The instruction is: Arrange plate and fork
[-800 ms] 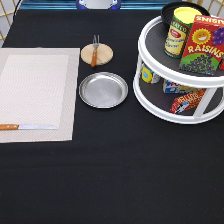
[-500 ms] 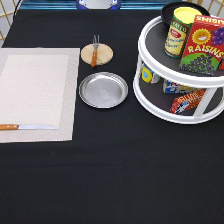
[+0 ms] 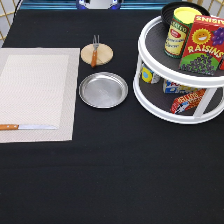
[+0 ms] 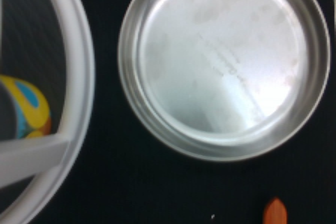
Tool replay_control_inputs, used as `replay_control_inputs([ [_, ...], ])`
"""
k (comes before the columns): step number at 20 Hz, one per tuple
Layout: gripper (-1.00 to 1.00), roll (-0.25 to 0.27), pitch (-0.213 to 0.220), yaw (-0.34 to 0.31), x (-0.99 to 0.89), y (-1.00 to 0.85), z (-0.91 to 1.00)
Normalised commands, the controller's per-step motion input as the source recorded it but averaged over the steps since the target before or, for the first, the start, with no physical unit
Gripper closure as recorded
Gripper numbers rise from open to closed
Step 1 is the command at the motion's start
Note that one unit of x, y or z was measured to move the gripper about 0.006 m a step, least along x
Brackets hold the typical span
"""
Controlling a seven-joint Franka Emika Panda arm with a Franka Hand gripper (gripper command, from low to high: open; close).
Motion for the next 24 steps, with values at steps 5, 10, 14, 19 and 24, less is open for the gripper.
replay_control_inputs([
  [5,-1.00,0.109,0.072,0.011,0.85,-0.40,-0.08],
  [10,-1.00,0.029,0.044,0.017,0.86,-0.26,-0.09],
  [14,-1.00,0.000,0.072,0.001,0.87,-0.16,-0.16],
  [19,-1.00,0.002,0.034,0.000,0.70,-0.04,-0.37],
  [24,-1.00,0.037,-0.018,0.000,0.37,0.00,-0.49],
])
